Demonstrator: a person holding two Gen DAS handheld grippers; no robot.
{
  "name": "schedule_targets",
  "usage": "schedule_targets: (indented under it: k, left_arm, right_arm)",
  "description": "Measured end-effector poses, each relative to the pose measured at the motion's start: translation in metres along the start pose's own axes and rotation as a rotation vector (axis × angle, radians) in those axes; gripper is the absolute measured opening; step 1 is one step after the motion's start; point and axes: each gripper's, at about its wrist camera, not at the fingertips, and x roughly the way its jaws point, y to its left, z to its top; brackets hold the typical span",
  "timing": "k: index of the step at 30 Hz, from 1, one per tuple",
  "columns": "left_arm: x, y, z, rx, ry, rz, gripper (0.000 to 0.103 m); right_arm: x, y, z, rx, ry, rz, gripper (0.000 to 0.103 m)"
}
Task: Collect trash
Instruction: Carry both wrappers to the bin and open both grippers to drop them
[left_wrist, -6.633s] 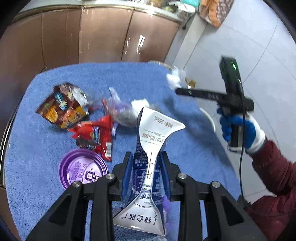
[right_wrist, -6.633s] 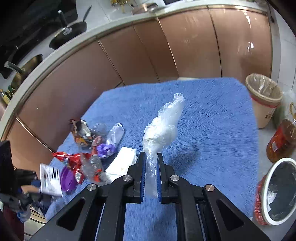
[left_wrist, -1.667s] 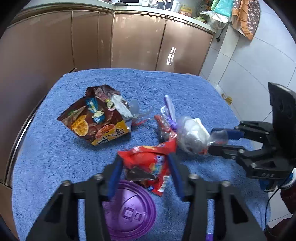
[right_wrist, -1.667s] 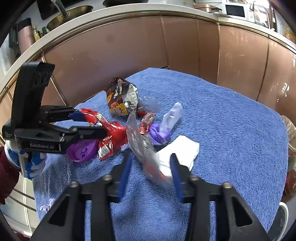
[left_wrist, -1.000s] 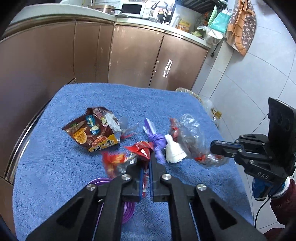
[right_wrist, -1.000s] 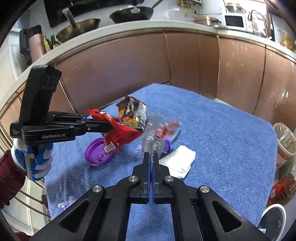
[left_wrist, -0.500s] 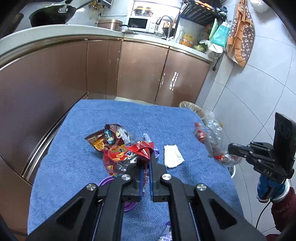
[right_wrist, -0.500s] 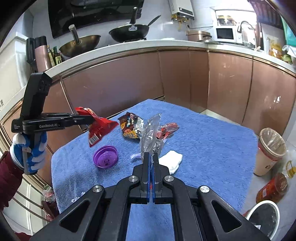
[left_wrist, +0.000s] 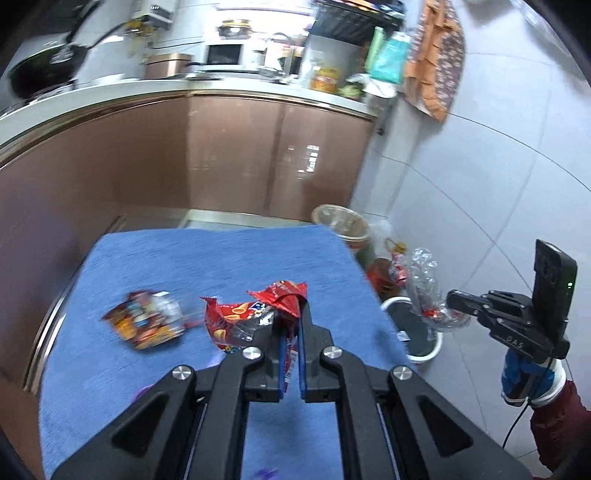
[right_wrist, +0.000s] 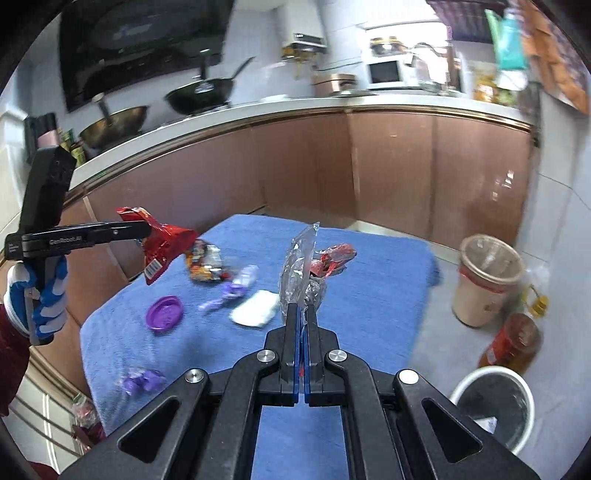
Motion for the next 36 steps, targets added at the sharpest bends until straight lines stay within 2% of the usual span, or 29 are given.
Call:
schedule_targets:
  k: [11,15,21,31,36]
  left_arm:
    - [0.112,-0.129,0.029,0.094,0.093,-0.194,0.004]
    - [0.164,-0.181,0.031,0.132,0.149,-0.249,0.004]
    - [0.244,-0.239,0.029,0.159,0.241,-0.294,0.005]
    - [0.356,-0.284,0.015,0.135,0.378,-0.319,0.005]
    - [0.387,-0.291,0.005,0.124,0.419,-0.314,0.006]
  right_arm:
    - [-0.026,-0.114,-0.043,0.18,0.009,-0.212,0.001]
    - [-0.019,-0.156,-0.063,0.236,0.047,-0.299,0.001]
    - [0.003,-0.207,-0.089,0.305,0.109,-0.383,0.001]
    - [0.042,-0.269,-0.118,0.376,0.188,-0.484,0.001]
    - [0.06,-0.281,-0.128,0.386,0.219,-0.508,0.002]
